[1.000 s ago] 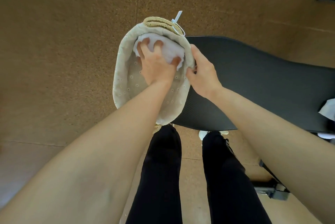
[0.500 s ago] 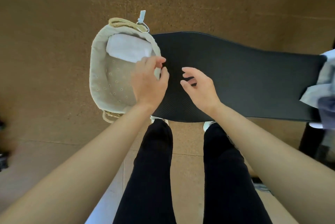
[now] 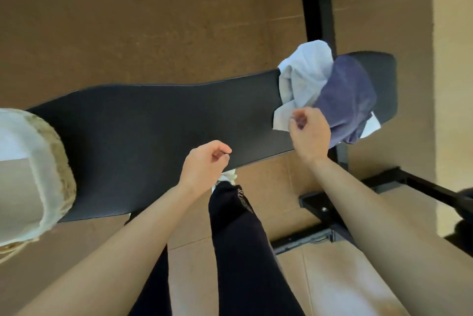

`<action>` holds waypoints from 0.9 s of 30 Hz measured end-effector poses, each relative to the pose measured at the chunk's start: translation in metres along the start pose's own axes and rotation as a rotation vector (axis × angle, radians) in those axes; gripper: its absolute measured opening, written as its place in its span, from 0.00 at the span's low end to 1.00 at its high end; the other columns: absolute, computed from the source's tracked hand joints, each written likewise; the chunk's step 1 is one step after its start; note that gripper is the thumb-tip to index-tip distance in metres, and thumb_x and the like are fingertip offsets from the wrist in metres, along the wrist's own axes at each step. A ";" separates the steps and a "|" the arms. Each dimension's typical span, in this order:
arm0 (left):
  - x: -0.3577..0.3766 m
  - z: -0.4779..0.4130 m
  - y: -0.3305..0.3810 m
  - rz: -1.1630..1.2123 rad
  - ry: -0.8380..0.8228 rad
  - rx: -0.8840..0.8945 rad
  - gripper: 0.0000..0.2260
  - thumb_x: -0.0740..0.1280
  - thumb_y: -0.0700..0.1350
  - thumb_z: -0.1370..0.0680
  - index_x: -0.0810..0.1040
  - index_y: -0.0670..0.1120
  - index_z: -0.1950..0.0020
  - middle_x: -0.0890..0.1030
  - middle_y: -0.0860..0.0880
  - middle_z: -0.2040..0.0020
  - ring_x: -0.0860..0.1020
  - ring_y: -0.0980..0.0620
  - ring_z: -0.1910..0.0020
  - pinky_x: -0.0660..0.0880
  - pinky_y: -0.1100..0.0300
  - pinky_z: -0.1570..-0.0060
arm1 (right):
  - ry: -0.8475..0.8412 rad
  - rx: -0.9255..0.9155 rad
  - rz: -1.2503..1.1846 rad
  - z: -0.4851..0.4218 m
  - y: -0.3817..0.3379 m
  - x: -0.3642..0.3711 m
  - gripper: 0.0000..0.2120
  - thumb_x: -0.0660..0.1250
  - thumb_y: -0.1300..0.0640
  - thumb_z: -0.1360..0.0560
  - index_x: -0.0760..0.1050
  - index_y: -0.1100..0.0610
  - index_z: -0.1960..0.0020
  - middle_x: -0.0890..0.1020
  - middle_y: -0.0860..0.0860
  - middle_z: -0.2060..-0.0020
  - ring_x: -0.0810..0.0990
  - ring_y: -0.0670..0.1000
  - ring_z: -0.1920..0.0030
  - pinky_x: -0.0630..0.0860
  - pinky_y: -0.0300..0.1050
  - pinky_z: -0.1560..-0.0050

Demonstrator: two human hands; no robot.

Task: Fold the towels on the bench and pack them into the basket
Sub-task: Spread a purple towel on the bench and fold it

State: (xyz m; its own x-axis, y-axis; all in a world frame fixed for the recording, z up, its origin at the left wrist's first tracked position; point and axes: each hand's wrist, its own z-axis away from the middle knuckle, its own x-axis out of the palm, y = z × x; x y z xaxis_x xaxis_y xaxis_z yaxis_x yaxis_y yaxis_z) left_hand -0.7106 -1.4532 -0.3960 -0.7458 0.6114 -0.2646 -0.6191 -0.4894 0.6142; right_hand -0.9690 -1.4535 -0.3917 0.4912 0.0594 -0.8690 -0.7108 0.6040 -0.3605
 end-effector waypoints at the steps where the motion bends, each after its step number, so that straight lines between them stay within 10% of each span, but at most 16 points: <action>1: 0.012 -0.010 0.013 -0.035 -0.028 0.017 0.07 0.67 0.44 0.20 0.83 0.56 0.48 0.82 0.58 0.56 0.79 0.60 0.57 0.77 0.60 0.50 | 0.004 0.039 0.025 -0.014 0.016 -0.006 0.09 0.69 0.59 0.26 0.79 0.57 0.46 0.80 0.54 0.49 0.78 0.56 0.48 0.72 0.44 0.47; 6: 0.067 -0.060 0.073 -0.157 -0.102 0.081 0.08 0.67 0.46 0.20 0.82 0.54 0.44 0.81 0.59 0.56 0.79 0.58 0.54 0.76 0.58 0.48 | -0.086 0.059 0.213 -0.056 0.069 -0.019 0.25 0.70 0.59 0.28 0.73 0.56 0.32 0.72 0.56 0.36 0.69 0.61 0.38 0.68 0.51 0.41; 12: 0.120 -0.101 0.128 -0.212 -0.188 0.157 0.10 0.68 0.45 0.20 0.80 0.51 0.39 0.83 0.53 0.45 0.81 0.51 0.48 0.77 0.53 0.42 | -0.211 -0.120 0.210 -0.066 0.082 -0.024 0.30 0.66 0.61 0.25 0.66 0.52 0.24 0.71 0.56 0.46 0.67 0.57 0.47 0.69 0.52 0.51; 18: 0.163 -0.118 0.142 -0.274 -0.264 0.250 0.14 0.73 0.47 0.28 0.77 0.51 0.43 0.80 0.52 0.49 0.78 0.51 0.49 0.79 0.49 0.47 | -0.154 -0.210 0.105 -0.072 0.106 -0.027 0.03 0.66 0.65 0.29 0.77 0.60 0.55 0.77 0.56 0.59 0.74 0.59 0.57 0.72 0.60 0.53; 21: 0.166 -0.118 0.137 -0.422 -0.244 0.247 0.19 0.74 0.49 0.26 0.75 0.51 0.36 0.77 0.51 0.44 0.70 0.50 0.42 0.74 0.51 0.47 | -0.109 -0.174 -0.132 -0.065 0.104 -0.034 0.05 0.69 0.67 0.30 0.79 0.60 0.56 0.79 0.53 0.59 0.76 0.54 0.57 0.75 0.53 0.53; 27: 0.142 -0.107 0.122 -0.324 -0.184 0.127 0.07 0.71 0.50 0.23 0.77 0.50 0.59 0.81 0.50 0.65 0.80 0.47 0.62 0.76 0.51 0.64 | -0.194 -0.273 -0.389 -0.032 0.078 -0.055 0.06 0.72 0.66 0.28 0.82 0.58 0.52 0.82 0.50 0.57 0.80 0.51 0.53 0.77 0.48 0.49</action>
State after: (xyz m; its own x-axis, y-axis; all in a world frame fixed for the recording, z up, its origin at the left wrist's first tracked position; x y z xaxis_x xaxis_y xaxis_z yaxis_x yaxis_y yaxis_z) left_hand -0.9184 -1.4920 -0.4382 -0.4527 0.8287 -0.3291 -0.7715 -0.1791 0.6105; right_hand -1.0677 -1.4356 -0.3828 0.8115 0.0339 -0.5833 -0.5497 0.3828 -0.7425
